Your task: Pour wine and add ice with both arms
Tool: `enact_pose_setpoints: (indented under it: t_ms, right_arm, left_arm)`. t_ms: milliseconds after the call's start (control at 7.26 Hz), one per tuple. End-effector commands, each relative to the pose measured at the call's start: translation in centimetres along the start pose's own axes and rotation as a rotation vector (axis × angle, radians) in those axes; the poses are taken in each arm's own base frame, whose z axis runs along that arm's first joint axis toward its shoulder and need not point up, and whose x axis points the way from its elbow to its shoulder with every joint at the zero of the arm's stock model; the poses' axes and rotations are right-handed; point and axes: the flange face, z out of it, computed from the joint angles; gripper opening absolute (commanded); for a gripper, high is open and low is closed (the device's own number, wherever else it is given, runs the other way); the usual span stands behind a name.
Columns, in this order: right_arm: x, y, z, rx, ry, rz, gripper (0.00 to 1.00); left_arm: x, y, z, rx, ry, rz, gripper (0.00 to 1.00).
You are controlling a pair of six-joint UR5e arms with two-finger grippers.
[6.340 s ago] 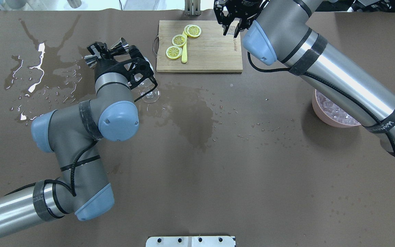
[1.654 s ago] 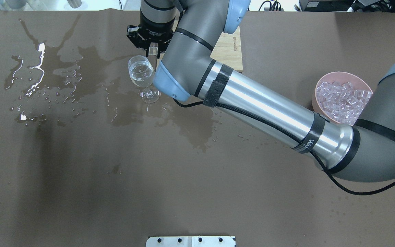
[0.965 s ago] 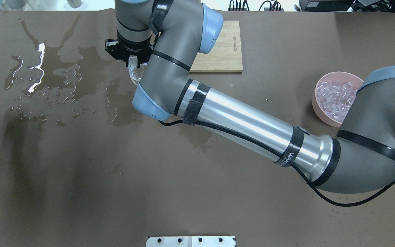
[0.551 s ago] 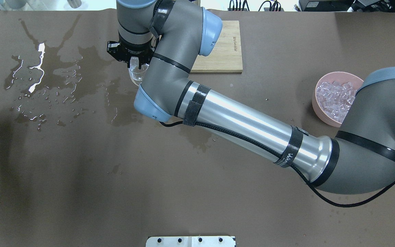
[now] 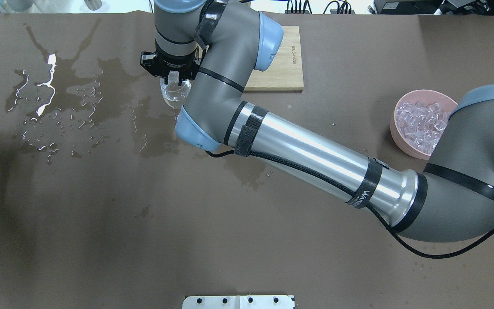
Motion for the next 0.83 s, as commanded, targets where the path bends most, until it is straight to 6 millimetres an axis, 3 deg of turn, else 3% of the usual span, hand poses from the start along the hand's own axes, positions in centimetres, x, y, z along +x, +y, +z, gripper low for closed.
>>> enact_pose_setpoints:
  t_ms: [0, 276, 413, 551, 689]
  right_arm:
    - [0.2, -0.9, -0.8, 0.01, -0.005, -0.008, 1.0]
    - [0.2, -1.3, -1.2, 0.013, -0.009, 0.005, 1.0]
    - [0.6, -2.5, -2.3, 0.017, -0.015, 0.009, 1.0]
    - [2.8, -5.0, -4.0, -0.009, -0.029, 0.018, 1.0]
    - [6.4, -8.3, -6.0, -0.024, -0.031, 0.006, 1.0]
  left_arm:
    - [-0.2, 0.5, 0.4, 0.025, -0.006, -0.037, 0.09]
    - [2.1, 2.9, 0.2, 0.014, 0.008, -0.032, 0.09]
    - [3.7, 4.2, 0.1, 0.001, 0.03, -0.034, 0.09]
    - [4.7, 5.0, 0.2, -0.014, 0.042, -0.026, 0.09]
    - [4.9, 6.0, 0.2, -0.034, 0.045, -0.015, 0.09]
